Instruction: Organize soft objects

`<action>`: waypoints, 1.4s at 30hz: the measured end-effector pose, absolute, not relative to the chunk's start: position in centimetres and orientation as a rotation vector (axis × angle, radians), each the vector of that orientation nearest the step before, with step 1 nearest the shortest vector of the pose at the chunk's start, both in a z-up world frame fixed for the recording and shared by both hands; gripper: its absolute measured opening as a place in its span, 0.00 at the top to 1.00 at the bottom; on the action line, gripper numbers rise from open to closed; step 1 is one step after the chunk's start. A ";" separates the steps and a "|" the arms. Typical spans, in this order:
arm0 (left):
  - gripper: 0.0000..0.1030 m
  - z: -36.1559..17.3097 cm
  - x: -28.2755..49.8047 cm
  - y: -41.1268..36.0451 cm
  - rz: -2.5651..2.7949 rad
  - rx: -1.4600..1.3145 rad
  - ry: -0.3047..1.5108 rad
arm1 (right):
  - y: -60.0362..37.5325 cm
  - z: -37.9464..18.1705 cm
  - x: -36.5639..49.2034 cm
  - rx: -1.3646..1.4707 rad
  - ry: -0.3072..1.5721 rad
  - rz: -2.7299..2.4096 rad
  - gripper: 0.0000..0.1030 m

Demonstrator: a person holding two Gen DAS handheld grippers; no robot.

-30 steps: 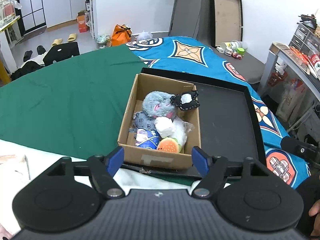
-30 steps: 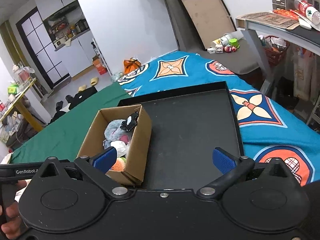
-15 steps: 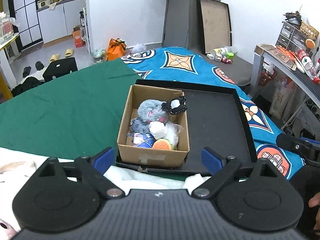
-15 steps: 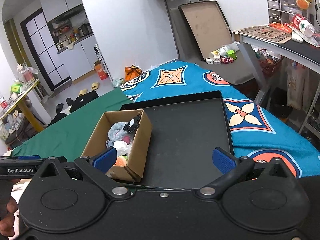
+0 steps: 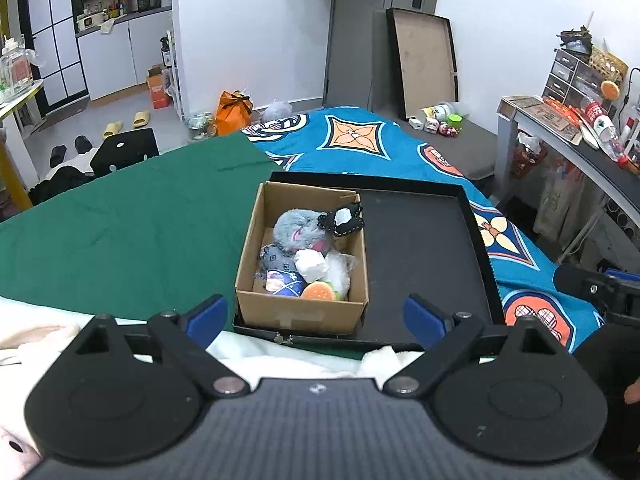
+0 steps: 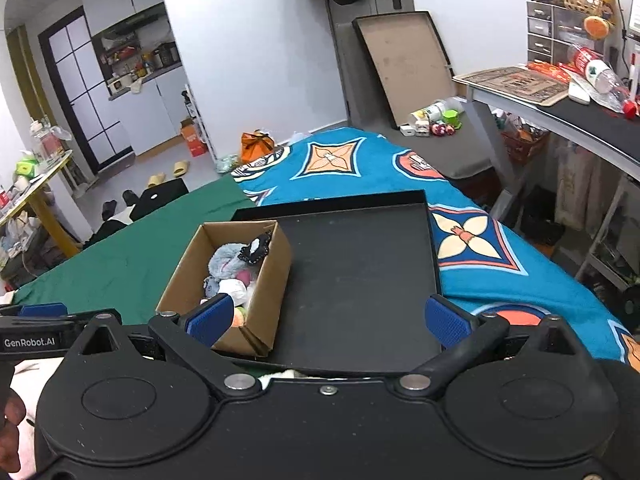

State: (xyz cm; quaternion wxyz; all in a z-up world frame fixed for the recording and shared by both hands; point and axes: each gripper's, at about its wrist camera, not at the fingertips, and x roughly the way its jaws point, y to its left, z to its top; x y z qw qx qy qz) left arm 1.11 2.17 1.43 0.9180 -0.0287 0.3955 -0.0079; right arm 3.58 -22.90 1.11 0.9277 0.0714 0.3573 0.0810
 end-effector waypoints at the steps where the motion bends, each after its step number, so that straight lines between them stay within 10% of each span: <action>1: 0.08 1.5 1.0 2.1 -0.016 -0.057 0.813 | -22.8 1.2 3.4 0.142 0.733 0.163 0.00; 42: 0.03 2.1 -2.8 0.0 0.007 0.023 0.804 | -23.1 1.0 -0.1 0.115 0.768 0.180 0.00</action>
